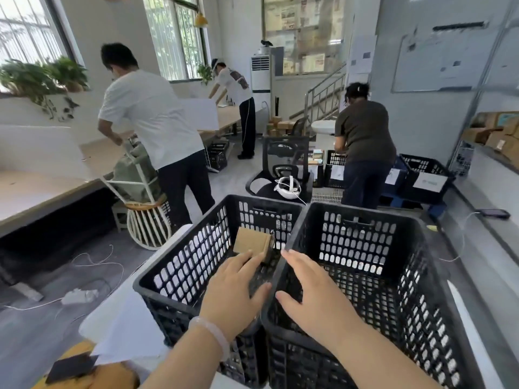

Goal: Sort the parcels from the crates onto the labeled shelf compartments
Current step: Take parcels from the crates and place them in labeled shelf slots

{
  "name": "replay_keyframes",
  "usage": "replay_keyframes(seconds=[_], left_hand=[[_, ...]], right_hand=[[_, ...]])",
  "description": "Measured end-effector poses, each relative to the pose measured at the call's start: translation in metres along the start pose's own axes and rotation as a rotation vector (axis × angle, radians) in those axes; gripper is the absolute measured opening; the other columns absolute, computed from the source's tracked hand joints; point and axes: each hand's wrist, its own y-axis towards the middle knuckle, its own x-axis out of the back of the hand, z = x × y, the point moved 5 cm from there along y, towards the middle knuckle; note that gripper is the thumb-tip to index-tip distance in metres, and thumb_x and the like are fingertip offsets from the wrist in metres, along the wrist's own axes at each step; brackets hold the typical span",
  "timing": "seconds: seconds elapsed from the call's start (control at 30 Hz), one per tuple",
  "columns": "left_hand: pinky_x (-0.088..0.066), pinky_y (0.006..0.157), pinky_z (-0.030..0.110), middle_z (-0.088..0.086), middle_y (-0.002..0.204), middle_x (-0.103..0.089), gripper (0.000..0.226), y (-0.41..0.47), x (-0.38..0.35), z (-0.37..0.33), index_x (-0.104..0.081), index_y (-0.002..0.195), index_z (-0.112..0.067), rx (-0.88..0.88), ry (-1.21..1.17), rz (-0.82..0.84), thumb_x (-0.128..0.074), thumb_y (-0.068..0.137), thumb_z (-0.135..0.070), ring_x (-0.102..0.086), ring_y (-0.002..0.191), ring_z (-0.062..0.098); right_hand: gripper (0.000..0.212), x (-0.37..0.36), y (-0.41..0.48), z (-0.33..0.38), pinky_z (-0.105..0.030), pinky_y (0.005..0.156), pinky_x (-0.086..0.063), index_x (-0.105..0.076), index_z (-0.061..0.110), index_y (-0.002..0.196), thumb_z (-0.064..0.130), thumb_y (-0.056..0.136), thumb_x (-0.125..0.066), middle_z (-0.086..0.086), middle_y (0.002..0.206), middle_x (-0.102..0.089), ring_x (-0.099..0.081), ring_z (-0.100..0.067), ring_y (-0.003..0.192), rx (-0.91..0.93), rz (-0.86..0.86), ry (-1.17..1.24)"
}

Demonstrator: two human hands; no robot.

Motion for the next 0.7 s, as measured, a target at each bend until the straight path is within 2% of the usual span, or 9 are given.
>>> replay_keyframes(seconds=[0.13,0.37,0.5,0.7], left_hand=[[-0.015,0.120,0.027,-0.012,0.159,-0.028,0.065,0.031,-0.001,0.037,-0.026,0.155,-0.037,0.055,0.079,0.033,-0.047,0.096,-0.057,-0.022,0.147,0.010],[-0.013,0.121,0.030,-0.011,0.162,-0.023,0.066,0.071,-0.017,0.087,-0.020,0.156,-0.038,0.098,0.141,0.125,-0.044,0.098,-0.057,-0.019,0.149,0.012],[-0.015,0.123,0.034,-0.009,0.161,-0.025,0.068,0.105,-0.030,0.118,-0.021,0.155,-0.038,0.067,0.158,0.179,-0.046,0.096,-0.059,-0.021,0.149,0.014],[-0.017,0.123,0.033,-0.006,0.161,-0.027,0.068,0.164,-0.067,0.173,-0.025,0.155,-0.034,-0.012,0.122,0.287,-0.048,0.096,-0.057,-0.022,0.148,0.015]], right_hand=[[0.075,-0.017,0.050,-0.013,-0.026,0.119,-0.019,-0.017,0.036,0.153,0.048,0.092,-0.057,0.018,0.159,-0.017,-0.013,0.000,0.145,-0.032,0.022,0.029],[0.079,-0.049,0.118,-0.029,-0.027,0.118,-0.019,-0.015,0.032,0.155,0.049,0.091,-0.059,0.013,0.159,-0.019,-0.016,-0.005,0.146,-0.088,0.127,0.028],[0.082,-0.066,0.147,-0.035,-0.027,0.116,-0.018,-0.012,0.030,0.155,0.050,0.091,-0.059,0.011,0.160,-0.016,-0.015,-0.008,0.147,-0.121,0.224,-0.062],[0.083,-0.101,0.207,-0.049,-0.034,0.116,-0.030,-0.016,0.028,0.155,0.046,0.089,-0.062,0.008,0.159,-0.021,-0.022,-0.013,0.145,-0.271,0.260,-0.151]])
